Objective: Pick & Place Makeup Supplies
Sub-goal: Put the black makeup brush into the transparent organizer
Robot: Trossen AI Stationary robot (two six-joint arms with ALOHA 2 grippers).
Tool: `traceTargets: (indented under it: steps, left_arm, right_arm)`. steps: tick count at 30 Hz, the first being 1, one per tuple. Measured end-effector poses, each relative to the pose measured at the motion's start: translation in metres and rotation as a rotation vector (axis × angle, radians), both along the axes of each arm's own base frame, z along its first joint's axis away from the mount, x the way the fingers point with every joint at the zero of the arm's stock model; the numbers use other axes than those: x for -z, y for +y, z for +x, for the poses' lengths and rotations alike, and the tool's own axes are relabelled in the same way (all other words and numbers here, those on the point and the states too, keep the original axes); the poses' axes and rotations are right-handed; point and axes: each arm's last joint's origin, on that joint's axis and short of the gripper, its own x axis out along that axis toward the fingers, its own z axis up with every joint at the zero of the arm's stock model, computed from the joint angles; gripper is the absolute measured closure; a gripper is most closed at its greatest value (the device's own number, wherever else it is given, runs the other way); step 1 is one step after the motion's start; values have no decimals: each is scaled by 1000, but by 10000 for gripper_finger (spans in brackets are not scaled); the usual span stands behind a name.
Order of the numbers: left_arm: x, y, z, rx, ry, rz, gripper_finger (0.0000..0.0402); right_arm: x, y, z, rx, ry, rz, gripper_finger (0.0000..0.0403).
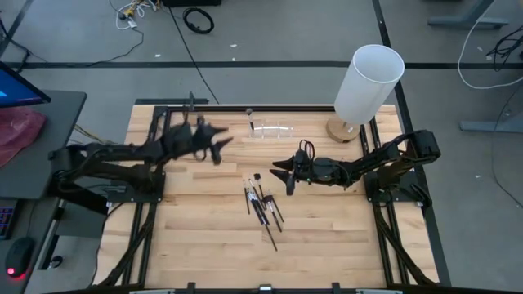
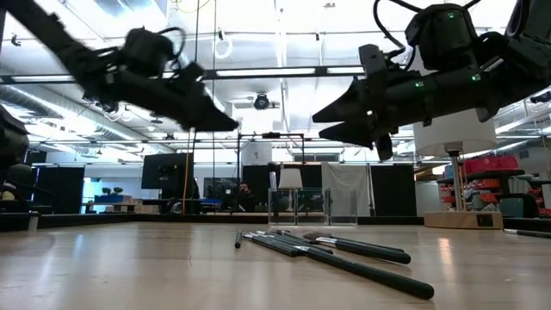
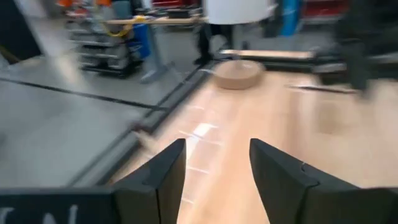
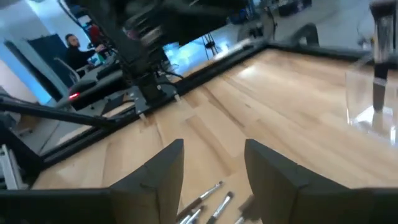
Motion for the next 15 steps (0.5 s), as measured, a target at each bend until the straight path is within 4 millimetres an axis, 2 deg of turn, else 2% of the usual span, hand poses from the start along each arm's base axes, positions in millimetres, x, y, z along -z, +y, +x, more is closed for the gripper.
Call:
traceTargets:
  steps: [4, 7, 11, 15]
  left_arm:
    - [32, -28, -17, 86, -85, -91, 237]
    - [47, -43, -29, 127, -158, -155, 245]
    - [57, -53, -40, 93, -187, -166, 255]
    - [59, -55, -41, 48, -178, -144, 263]
  right_arm:
    - [-7, 2, 14, -15, 68, 49, 231]
    - [-18, 7, 31, -33, 201, 43, 231]
    - [-31, 8, 52, -35, 387, 103, 231]
    - [-34, 7, 73, -28, 530, 246, 231]
